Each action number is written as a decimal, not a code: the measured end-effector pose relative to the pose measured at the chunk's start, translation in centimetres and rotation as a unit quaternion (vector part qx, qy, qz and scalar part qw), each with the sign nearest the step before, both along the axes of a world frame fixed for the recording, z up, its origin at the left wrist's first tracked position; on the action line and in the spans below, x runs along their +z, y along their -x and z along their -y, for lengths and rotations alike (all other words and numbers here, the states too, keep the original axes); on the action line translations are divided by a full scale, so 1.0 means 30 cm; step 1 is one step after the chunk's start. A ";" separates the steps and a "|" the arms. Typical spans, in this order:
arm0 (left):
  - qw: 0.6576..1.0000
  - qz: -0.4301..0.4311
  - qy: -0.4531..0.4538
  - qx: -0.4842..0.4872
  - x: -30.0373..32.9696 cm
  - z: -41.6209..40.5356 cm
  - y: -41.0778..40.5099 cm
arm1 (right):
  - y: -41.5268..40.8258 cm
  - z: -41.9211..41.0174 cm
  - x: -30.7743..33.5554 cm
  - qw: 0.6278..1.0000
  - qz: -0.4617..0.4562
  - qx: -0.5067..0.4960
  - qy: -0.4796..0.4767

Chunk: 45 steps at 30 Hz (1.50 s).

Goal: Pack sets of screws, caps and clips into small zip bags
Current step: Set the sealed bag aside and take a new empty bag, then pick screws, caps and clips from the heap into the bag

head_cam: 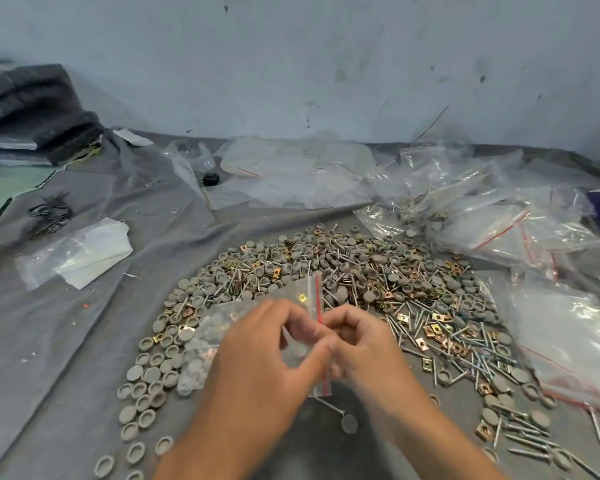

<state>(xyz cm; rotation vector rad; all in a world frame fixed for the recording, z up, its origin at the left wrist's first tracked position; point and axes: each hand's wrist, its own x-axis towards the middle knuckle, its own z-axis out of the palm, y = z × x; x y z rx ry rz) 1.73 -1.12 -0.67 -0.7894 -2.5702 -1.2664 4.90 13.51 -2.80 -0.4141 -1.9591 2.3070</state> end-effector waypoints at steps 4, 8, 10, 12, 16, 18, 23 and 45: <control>0.999 0.040 0.026 -0.013 -0.023 0.002 0.015 | -0.004 0.003 -0.002 0.999 0.035 0.021 0.035; 0.997 0.077 0.014 -0.015 -0.015 0.015 0.026 | -0.017 -0.012 -0.002 0.998 0.050 0.026 0.023; 0.995 0.096 0.005 -0.017 -0.018 0.011 0.019 | -0.021 -0.013 -0.006 0.998 0.057 0.025 0.009; 0.992 0.122 -0.009 -0.018 -0.021 0.009 0.020 | -0.024 -0.014 -0.008 0.998 0.060 0.020 0.004; 0.989 0.144 -0.020 -0.011 -0.016 0.016 0.036 | -0.023 -0.020 -0.017 0.996 0.072 0.020 -0.057; 0.989 0.144 -0.020 0.004 -0.014 0.018 0.037 | -0.023 -0.024 -0.021 0.993 0.076 0.019 -0.091; 0.995 0.009 0.003 0.101 -0.010 0.040 0.059 | -0.025 -0.049 -0.012 0.966 0.102 0.008 -0.236; 0.996 0.058 0.060 0.042 -0.050 0.027 0.085 | 0.149 -0.236 -0.011 0.781 0.010 0.062 -0.621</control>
